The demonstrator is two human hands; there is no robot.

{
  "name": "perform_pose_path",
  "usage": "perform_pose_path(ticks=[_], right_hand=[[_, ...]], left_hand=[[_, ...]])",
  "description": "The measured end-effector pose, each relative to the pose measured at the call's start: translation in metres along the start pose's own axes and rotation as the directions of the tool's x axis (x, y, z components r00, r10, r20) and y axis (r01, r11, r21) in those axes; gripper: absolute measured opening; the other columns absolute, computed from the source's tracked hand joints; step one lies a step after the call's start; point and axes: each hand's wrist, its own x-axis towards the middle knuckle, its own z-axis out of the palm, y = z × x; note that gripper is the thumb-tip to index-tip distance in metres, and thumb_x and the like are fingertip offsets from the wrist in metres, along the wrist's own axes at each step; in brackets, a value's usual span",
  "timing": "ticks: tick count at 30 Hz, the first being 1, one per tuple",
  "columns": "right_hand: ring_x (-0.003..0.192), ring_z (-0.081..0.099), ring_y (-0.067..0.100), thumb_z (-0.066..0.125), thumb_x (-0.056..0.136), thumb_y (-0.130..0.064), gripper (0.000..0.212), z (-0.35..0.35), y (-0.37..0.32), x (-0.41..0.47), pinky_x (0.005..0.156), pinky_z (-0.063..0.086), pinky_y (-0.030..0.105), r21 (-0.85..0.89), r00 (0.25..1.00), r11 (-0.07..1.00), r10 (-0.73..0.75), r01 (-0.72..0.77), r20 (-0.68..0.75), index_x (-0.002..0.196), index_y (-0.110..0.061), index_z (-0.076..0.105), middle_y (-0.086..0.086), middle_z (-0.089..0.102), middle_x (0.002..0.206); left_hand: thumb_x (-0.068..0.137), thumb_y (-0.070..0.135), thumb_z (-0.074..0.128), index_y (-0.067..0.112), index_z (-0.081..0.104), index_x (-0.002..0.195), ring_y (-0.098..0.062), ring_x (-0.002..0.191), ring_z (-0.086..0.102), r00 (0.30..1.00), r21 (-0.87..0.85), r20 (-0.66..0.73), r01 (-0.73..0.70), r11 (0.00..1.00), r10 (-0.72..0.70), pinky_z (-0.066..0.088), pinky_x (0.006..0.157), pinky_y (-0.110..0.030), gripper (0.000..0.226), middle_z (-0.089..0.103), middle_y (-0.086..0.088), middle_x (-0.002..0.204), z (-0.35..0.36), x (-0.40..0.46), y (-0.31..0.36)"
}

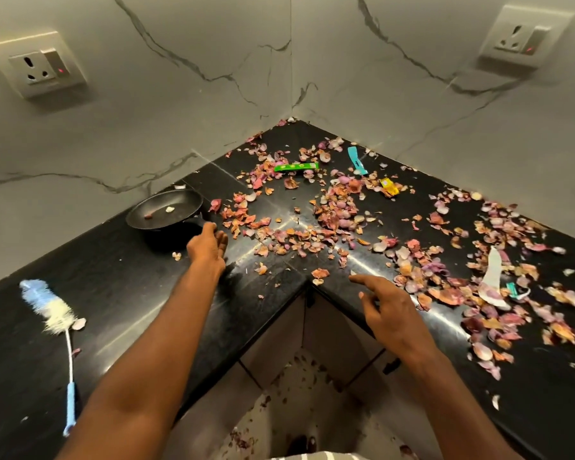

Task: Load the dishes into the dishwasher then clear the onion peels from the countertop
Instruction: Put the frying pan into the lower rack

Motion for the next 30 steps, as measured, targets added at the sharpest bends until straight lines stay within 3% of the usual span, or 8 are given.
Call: perform_pose_path(ticks=[4,8,12,15,20,23,27,30], right_hand=[[0.066,0.060,0.006,0.058,0.103,-0.013,0.037,-0.002,-0.001,-0.001,0.062,0.050,0.017,-0.008,1.000,1.000,0.002,-0.002,0.001,0.136,-0.030,0.065,-0.011,0.066,0.116],[0.067,0.059,0.001,0.057,0.103,-0.012,0.037,-0.004,-0.003,-0.004,0.061,0.044,0.011,-0.002,1.000,1.000,0.003,-0.003,0.002,0.135,-0.028,0.065,-0.009,0.067,0.115],[0.070,0.057,-0.010,0.056,0.104,-0.011,0.037,-0.005,-0.006,-0.008,0.060,0.042,0.007,-0.003,1.000,1.000,0.002,-0.002,-0.002,0.136,-0.026,0.065,-0.007,0.066,0.112],[0.069,0.058,-0.006,0.056,0.104,-0.012,0.036,-0.007,-0.007,-0.010,0.058,0.042,0.008,0.022,1.000,1.000,0.006,-0.006,-0.005,0.136,-0.027,0.065,-0.007,0.065,0.111],[0.061,0.057,0.001,0.057,0.104,-0.013,0.037,-0.013,-0.004,-0.019,0.057,0.045,0.014,0.083,0.999,0.996,0.043,-0.041,-0.022,0.137,-0.030,0.064,-0.008,0.068,0.108],[0.061,0.058,-0.002,0.057,0.104,-0.016,0.036,-0.020,0.003,-0.026,0.059,0.046,0.014,0.109,0.994,0.990,0.090,-0.083,-0.061,0.134,-0.034,0.066,-0.010,0.069,0.096],[0.098,0.071,0.004,0.055,0.107,-0.031,0.023,-0.028,0.016,-0.035,0.086,0.063,0.038,0.288,0.967,0.940,0.224,-0.181,-0.122,0.124,-0.031,0.071,-0.011,0.075,0.105],[0.091,0.077,0.019,0.044,0.110,-0.043,0.039,-0.041,0.007,-0.045,0.072,0.064,0.033,0.694,0.902,0.664,0.428,-0.277,-0.049,0.115,-0.017,0.073,0.001,0.080,0.099]], left_hand=[[0.096,0.004,0.065,0.012,0.050,0.094,-0.016,0.087,0.075,0.968,-0.119,0.115,-0.209,0.971,0.222,0.062,0.081,-0.027,0.017,0.070,-0.012,0.100,0.002,-0.035,0.000],[0.103,0.002,0.052,0.013,0.046,0.095,-0.027,0.110,0.074,0.926,-0.187,0.253,-0.239,0.953,0.282,0.062,0.092,-0.033,0.014,0.073,-0.018,0.113,-0.005,-0.078,-0.008],[0.104,0.005,0.045,0.009,0.051,0.106,-0.031,0.118,0.070,0.846,-0.193,0.474,-0.171,0.966,0.245,0.058,0.099,-0.036,0.007,0.069,-0.024,0.127,-0.013,-0.119,-0.019],[0.102,0.009,0.044,0.000,0.047,0.134,-0.030,0.117,0.070,0.786,-0.134,0.594,-0.112,0.985,0.170,0.058,0.100,-0.035,0.033,0.063,-0.028,0.136,-0.015,-0.148,-0.036],[0.096,0.021,0.050,0.000,0.046,0.144,-0.026,0.107,0.073,0.701,-0.007,0.713,0.000,1.000,0.005,0.060,0.090,-0.034,0.053,0.066,-0.023,0.134,-0.011,-0.191,-0.071],[0.096,0.023,0.051,0.008,0.056,0.125,-0.028,0.103,0.074,0.589,0.077,0.804,0.020,0.997,-0.074,0.060,0.090,-0.036,0.033,0.066,-0.024,0.133,-0.009,-0.212,-0.090],[0.099,0.022,0.047,0.022,0.064,0.096,-0.030,0.101,0.074,0.445,0.182,0.875,0.065,0.981,-0.192,0.060,0.090,-0.037,0.017,0.065,-0.027,0.133,-0.006,-0.242,-0.114],[0.100,0.020,0.049,0.017,0.057,0.096,-0.035,0.101,0.073,0.332,0.251,0.903,0.102,0.963,-0.271,0.059,0.089,-0.041,0.009,0.063,-0.034,0.132,-0.003,-0.259,-0.131]])
